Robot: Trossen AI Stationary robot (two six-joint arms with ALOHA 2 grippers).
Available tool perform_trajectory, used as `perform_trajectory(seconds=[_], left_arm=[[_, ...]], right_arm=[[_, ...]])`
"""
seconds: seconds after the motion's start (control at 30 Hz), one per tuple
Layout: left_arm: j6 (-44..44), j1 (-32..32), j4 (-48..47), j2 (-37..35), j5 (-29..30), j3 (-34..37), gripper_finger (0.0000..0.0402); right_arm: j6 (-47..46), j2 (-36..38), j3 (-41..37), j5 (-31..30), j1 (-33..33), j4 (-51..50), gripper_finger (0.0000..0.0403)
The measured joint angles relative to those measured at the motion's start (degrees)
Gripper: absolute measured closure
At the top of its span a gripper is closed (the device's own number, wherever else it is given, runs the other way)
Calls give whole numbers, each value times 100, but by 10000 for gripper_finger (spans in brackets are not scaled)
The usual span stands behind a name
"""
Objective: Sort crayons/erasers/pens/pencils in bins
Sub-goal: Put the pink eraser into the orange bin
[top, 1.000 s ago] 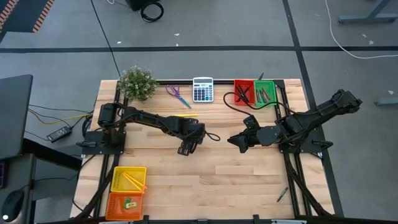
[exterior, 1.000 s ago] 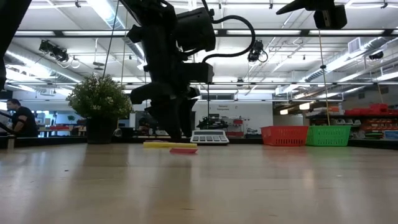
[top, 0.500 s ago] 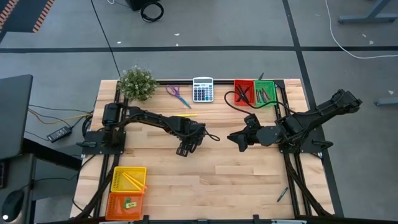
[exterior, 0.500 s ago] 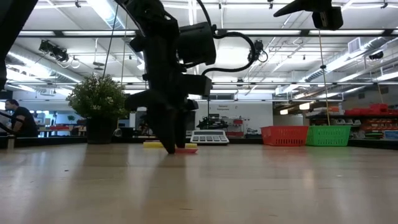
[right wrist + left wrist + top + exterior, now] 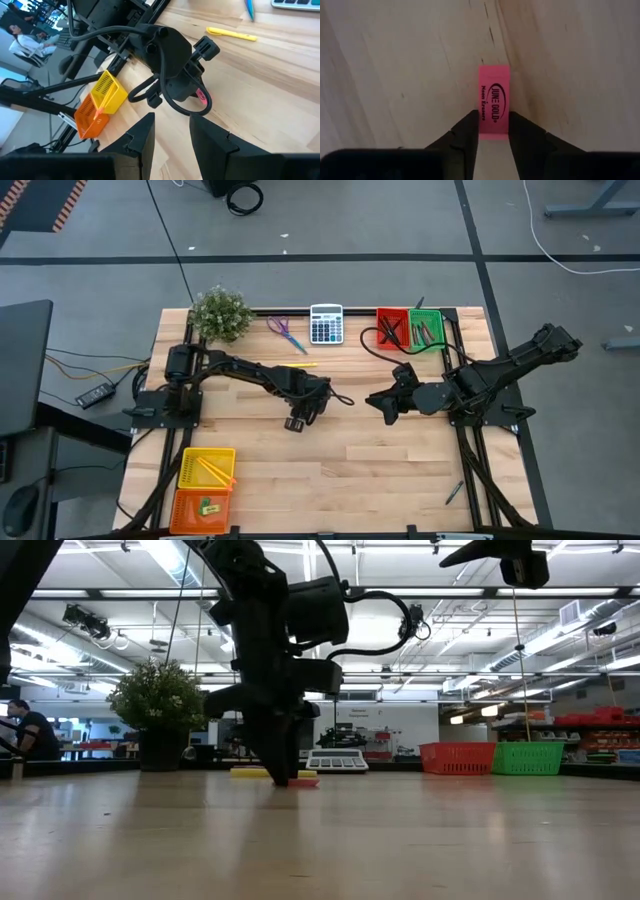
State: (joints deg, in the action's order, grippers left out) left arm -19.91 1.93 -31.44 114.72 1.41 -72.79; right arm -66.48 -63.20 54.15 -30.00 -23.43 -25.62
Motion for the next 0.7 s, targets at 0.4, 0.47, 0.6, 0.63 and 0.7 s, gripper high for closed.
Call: perform_trajectory(seconds=[0.4,0.47,0.6,0.63,0.7], left_arm=[[885,3,-601,26,211,-695,306],[887,-20,-882,26,144,-912,305],[923,-62,-1458,24,73,-1406,308],[923,-60,-1609,24,84,-1540,310],[929,-67,-1929,23,77,-1825,313]], right_arm=[[261,0,0,0,1,-1,274],[264,0,0,2,-1,-1,274],[336,0,0,8,1,-4,274],[359,0,0,27,0,-18,274],[376,1,1,117,1,-101,274]])
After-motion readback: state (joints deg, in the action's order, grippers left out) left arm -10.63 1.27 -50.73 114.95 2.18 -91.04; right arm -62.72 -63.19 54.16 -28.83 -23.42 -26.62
